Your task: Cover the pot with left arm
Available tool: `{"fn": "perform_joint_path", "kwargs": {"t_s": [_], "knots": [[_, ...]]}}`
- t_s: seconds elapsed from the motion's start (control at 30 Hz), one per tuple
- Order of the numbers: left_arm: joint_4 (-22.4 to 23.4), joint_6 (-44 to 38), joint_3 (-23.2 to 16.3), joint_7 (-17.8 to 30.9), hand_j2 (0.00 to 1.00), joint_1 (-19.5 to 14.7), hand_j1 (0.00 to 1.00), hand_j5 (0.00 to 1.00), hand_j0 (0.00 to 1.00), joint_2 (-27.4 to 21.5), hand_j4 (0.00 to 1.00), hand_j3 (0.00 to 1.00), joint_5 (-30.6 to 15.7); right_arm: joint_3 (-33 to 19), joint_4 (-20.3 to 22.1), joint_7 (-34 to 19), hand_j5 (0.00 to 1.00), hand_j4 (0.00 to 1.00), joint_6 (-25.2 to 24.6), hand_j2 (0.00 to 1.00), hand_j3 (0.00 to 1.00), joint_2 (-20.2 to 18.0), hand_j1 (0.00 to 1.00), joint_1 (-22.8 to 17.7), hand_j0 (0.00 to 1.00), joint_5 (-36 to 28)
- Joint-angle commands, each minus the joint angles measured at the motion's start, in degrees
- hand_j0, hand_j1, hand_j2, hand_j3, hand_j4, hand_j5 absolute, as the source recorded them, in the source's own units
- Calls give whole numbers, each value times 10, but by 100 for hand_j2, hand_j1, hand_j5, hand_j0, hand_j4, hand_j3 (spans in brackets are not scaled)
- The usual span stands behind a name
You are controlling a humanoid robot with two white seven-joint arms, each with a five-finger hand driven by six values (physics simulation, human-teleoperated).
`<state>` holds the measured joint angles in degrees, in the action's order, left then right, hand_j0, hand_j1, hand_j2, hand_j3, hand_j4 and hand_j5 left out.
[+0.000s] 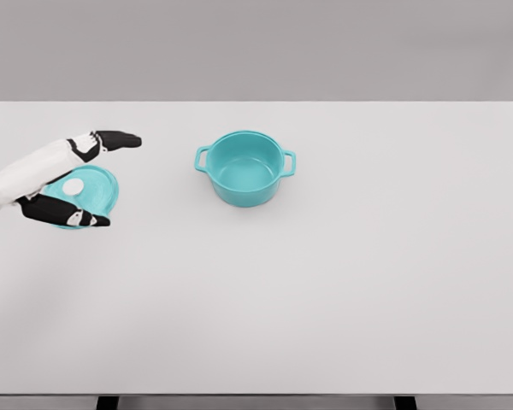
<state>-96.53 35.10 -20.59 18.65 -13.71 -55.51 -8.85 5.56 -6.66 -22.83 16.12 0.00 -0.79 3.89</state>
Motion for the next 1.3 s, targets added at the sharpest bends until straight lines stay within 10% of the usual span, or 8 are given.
{"fn": "perform_joint_path", "kwargs": {"t_s": [0.0, 0.17, 0.83, 1.27], "knots": [[1, -1, -10, 0, 100, 0, 100, 100, 100, -1, 100, 100, -6, -2, -1, -1, 100, 100, 1, 100, 100, 0, 100, 0, 100, -1], [51, -1, -51, 0, 100, -4, 100, 100, 100, -15, 100, 100, -67, -1, -5, 0, 100, 100, 0, 100, 100, 0, 100, -2, 100, -1], [301, -1, -98, 3, 100, -83, 100, 100, 100, 72, 100, 100, -63, -1, -5, 0, 100, 100, 0, 100, 100, 0, 100, -1, 100, -1], [374, -1, -136, 13, 93, -113, 93, 93, 93, 87, 93, 93, -144, -1, -5, 0, 100, 100, 0, 100, 100, 0, 100, -2, 100, -1]]}}
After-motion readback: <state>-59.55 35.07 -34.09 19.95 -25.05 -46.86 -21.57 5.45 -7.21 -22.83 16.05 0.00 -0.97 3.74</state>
